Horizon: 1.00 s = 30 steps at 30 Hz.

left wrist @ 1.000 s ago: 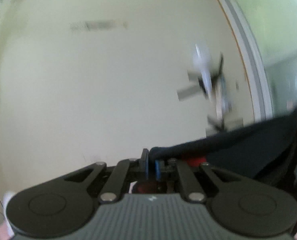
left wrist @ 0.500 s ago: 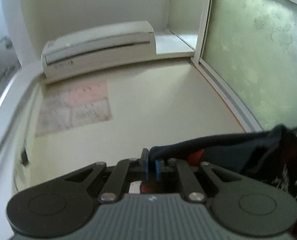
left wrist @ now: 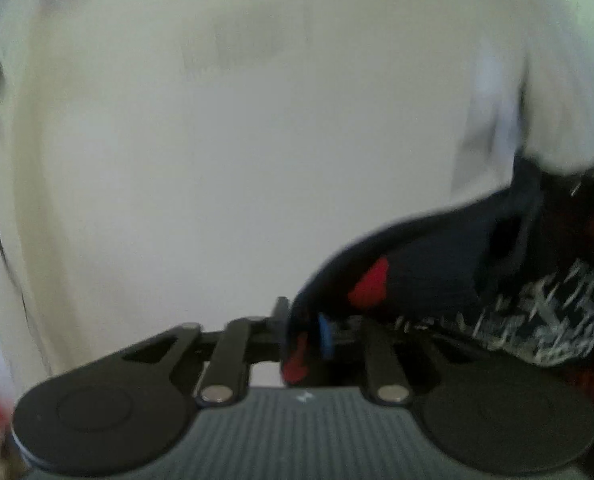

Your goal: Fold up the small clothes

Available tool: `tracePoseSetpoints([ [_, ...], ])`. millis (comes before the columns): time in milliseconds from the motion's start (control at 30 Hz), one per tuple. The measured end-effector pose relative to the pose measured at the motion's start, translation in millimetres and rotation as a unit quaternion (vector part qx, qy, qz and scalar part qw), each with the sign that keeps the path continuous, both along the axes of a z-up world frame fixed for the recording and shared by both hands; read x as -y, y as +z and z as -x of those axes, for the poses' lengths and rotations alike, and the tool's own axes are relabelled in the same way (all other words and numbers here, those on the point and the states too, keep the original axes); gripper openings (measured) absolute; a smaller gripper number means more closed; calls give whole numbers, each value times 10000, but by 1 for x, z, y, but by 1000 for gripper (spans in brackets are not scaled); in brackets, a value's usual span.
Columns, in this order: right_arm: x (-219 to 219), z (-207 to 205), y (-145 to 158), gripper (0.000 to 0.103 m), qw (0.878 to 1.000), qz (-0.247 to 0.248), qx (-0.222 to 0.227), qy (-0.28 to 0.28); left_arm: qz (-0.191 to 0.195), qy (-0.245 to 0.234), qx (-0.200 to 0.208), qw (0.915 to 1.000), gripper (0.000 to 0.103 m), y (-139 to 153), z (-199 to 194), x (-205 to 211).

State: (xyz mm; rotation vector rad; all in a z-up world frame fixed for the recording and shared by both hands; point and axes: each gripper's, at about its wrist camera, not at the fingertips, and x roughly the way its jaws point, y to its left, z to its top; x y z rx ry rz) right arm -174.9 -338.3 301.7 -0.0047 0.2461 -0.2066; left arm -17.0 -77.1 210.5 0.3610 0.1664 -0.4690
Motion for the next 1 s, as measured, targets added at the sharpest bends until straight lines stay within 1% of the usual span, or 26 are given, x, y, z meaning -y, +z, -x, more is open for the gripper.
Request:
tracePoseSetpoints([
  [33,9,-25,-39,38,9978,-115,-573,-323,-470,279,-523,9971,19,-36,-26,15],
  [67,19,-39,-75,41,9910,-359,-1161,-570,-794,624,-1231,9872,16,-77,-49,20],
  [100,27,-39,-101,40,9848,-677,-1513,-523,-767,657,-1734,9797,14,-102,-58,14],
  [133,34,-31,-124,40,9800,-1007,-1685,-319,-552,450,-2133,9744,19,-122,-61,2],
  [167,39,-18,-142,48,9769,-1187,-1766,-206,-346,264,-2416,9694,19,-138,-60,-12],
  [200,41,-1,-157,53,9748,-1286,-1815,-170,-203,206,-2593,9654,19,-152,-56,-28],
  [233,42,12,-166,57,9735,-1358,-1832,-148,-117,190,-2690,9629,27,-161,-52,-38],
  [267,43,25,-173,56,9714,-1450,-1879,-73,19,105,-2813,9596,31,-166,-49,-50],
  [300,41,35,-174,57,9688,-1534,-1948,29,185,-37,-2971,9547,40,-170,-46,-61],
  [333,39,44,-178,57,9674,-1592,-1970,94,318,-157,-3091,9504,44,-173,-42,-69],
  [367,35,52,-179,59,9668,-1623,-1970,149,425,-280,-3181,9467,46,-172,-39,-73],
  [433,23,64,-179,60,9667,-1636,-1941,337,622,-634,-3266,9410,58,-166,-28,-78],
  [533,-3,73,-170,61,9723,-1359,-1802,604,756,-1042,-3244,9371,66,-157,-13,-73],
  [600,-22,76,-167,61,9725,-1214,-1769,904,791,-1198,-3312,9326,65,-154,-7,-66],
  [667,-40,68,-166,61,9697,-1121,-1819,1186,749,-1193,-3364,9311,62,-155,-6,-58],
  [700,-46,63,-169,61,9686,-1069,-1868,1246,733,-1153,-3411,9301,58,-159,-6,-56],
  [733,-51,57,-174,61,9670,-1044,-1951,1266,744,-1113,-3501,9271,47,-164,-8,-54],
  [767,-54,51,-181,59,9647,-1081,-2053,1243,760,-1101,-3599,9233,39,-168,-10,-52],
  [800,-54,45,-189,56,9609,-1180,-2191,1217,767,-1090,-3682,9201,28,-171,-10,-51],
  [833,-54,40,-199,44,9554,-1300,-2357,1218,754,-1117,-3709,9188,22,-174,-9,-50],
  [867,-53,33,-208,14,9506,-1354,-2527,1194,738,-1122,-3675,9203,20,-176,-9,-49],
  [900,-49,34,-211,3,9536,-1296,-2472,1126,714,-1111,-3605,9234,15,-176,-8,-51],
  [933,-42,36,-209,0,9543,-1355,-2424,1100,712,-1099,-3569,9249,12,-173,-8,-54],
  [967,-31,38,-204,0,9539,-1580,-2336,1028,756,-1066,-3526,9266,11,-167,-10,-60],
  [1000,-17,45,-194,0,9577,-1695,-2141,903,857,-996,-3434,9300,10,-158,-13,-70],
])
